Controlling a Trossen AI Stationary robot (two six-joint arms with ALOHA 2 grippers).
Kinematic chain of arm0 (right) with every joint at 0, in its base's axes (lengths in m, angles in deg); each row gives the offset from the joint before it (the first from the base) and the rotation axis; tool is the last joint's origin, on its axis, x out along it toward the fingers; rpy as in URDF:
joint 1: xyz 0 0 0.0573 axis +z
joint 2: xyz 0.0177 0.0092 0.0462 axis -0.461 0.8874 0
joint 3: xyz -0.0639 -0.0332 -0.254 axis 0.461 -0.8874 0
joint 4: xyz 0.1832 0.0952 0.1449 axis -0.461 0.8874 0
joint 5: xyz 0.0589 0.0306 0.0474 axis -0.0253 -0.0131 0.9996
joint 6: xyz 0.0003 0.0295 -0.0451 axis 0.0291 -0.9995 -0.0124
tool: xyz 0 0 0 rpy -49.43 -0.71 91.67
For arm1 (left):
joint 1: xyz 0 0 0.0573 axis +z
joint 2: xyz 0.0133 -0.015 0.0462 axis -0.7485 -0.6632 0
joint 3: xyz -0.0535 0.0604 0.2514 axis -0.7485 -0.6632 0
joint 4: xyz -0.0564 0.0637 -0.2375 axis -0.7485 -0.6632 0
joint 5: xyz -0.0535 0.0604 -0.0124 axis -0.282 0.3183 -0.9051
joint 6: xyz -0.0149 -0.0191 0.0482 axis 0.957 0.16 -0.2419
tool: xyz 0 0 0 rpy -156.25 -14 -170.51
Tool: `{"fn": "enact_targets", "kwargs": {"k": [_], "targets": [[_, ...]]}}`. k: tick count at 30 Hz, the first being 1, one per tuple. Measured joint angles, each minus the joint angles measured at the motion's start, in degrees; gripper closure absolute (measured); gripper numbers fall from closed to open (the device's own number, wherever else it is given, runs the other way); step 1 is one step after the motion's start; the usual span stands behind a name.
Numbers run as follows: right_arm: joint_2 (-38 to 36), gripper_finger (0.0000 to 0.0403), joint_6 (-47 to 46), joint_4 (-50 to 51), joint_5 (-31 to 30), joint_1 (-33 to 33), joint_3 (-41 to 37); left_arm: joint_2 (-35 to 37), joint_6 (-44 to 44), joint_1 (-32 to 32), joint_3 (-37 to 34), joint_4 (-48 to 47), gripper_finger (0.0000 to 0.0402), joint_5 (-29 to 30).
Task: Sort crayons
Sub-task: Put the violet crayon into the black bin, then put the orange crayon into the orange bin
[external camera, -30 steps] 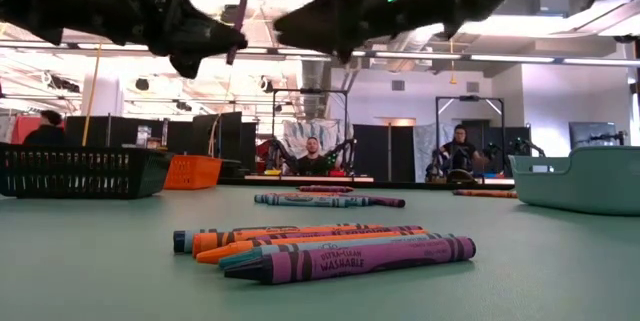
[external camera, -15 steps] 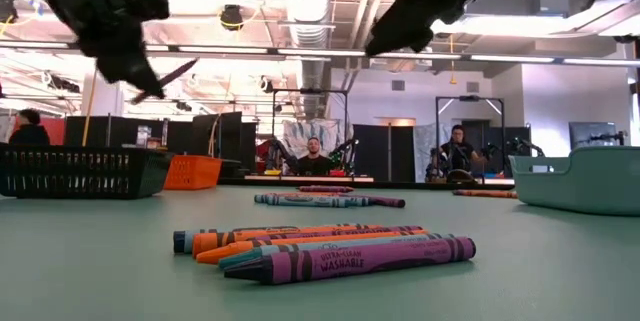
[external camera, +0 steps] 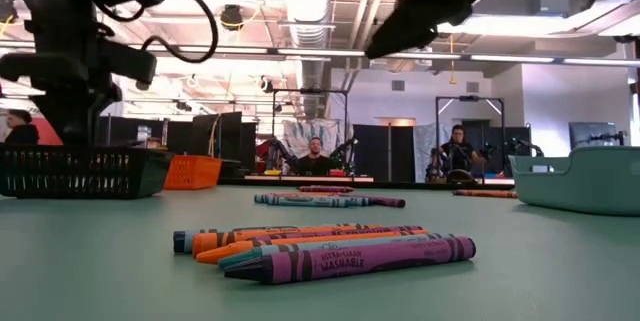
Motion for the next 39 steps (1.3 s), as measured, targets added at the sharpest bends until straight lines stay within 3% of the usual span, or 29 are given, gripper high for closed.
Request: {"fn": "enact_targets", "kwargs": {"k": [10,15,19,25,30,35,39], "targets": [[1.05,0.0235,-0.02,-0.68,0.01,-0.81,0.08,-1.21,-1.86,0.0,0.04,-1.82,0.0299,1.59],[1.05,0.0235,-0.04,-1.47,0.11,-0.76,0.08,-1.23,-1.59,0.0,0.68,-2.96,0.0275,-3.58],[1.05,0.0235,-0.22,-1.42,0.17,-0.76,0.08,-1.23,0.57,-0.02,4.56,-7.81,0.0272,-5.86],[1.05,0.0235,-0.46,-1.69,0.19,-0.76,0.08,-1.23,1.19,-1.36,14.85,-16.08,0.0279,-1.31],[1.05,0.0235,-2.94,-1.66,0.22,-0.69,0.08,-1.22,6.16,-6.99,20.35,-15.59,0.0281,-1.25],[1.05,0.0235,-6.34,-1.4,0.21,0.58,0.08,-1.37,13.09,-16.13,19.29,-9.82,0.0281,-0.39],[1.05,0.0235,-9.21,-1.38,-0.22,3.86,0.08,-3.41,16.44,-23.49,18.11,-1.81,0.0281,3.86]]}}
